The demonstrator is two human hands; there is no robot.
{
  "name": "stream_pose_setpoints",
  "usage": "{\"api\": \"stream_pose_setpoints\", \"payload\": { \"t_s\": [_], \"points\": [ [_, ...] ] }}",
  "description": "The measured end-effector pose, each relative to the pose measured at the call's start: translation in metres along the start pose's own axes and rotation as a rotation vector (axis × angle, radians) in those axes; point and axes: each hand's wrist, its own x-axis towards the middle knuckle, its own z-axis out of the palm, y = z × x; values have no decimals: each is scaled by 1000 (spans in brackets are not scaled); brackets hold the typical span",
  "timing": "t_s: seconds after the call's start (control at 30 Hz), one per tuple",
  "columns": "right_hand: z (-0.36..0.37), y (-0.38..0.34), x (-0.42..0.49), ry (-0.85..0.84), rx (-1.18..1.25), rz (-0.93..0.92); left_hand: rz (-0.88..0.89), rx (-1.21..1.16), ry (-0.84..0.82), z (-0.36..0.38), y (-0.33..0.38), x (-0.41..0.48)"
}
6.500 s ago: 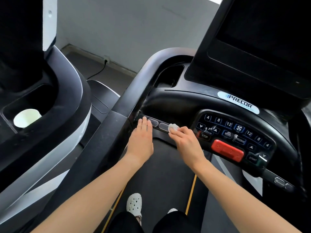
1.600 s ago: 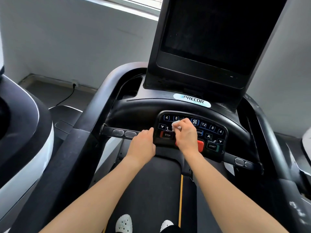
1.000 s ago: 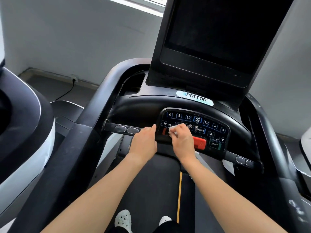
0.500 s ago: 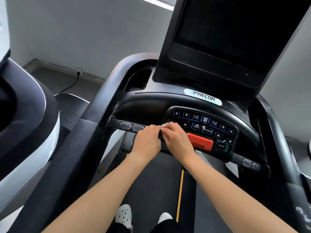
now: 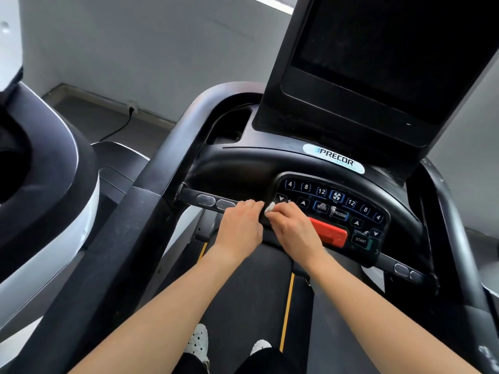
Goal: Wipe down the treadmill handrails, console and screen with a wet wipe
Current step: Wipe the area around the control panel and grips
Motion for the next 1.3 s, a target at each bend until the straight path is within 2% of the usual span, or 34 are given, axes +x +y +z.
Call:
{"api": "stream_pose_setpoints", "payload": {
  "t_s": [0.07, 0.2, 0.27, 0.33, 0.43, 0.5, 0.67, 0.77, 1.0, 1.17, 1.3],
  "points": [
    [-3, 6, 6, -18, -45, -38, 3, 2, -3, 0, 0, -1],
    [-10, 18, 21, 139, 36, 156, -10, 2, -9, -1, 2, 1],
    [-8, 17, 22, 162, 39, 182, -19, 7, -12, -2, 4, 1],
    [-5, 13, 14, 118, 10, 120, -22, 21, -9, -2, 5, 2],
    [3, 11, -4, -48, -52, -46, -36, 16, -4, -3, 7, 3],
    [3, 18, -2, -70, -58, -55, -39, 24, -8, -3, 7, 2],
    [-9, 33, 27, 146, -21, 201, -49, 58, -13, -2, 11, 3],
    [-8, 30, 32, 165, -29, 259, -54, 56, -12, -3, 13, 4],
    [-4, 24, 10, 21, -63, 58, -57, 76, -7, -5, 17, 4],
    [-9, 30, 19, 233, 3, 345, -68, 120, -28, -5, 19, 3],
    [-3, 18, 6, 86, 12, 191, -73, 195, -30, -3, 28, 3]
  ]
}}
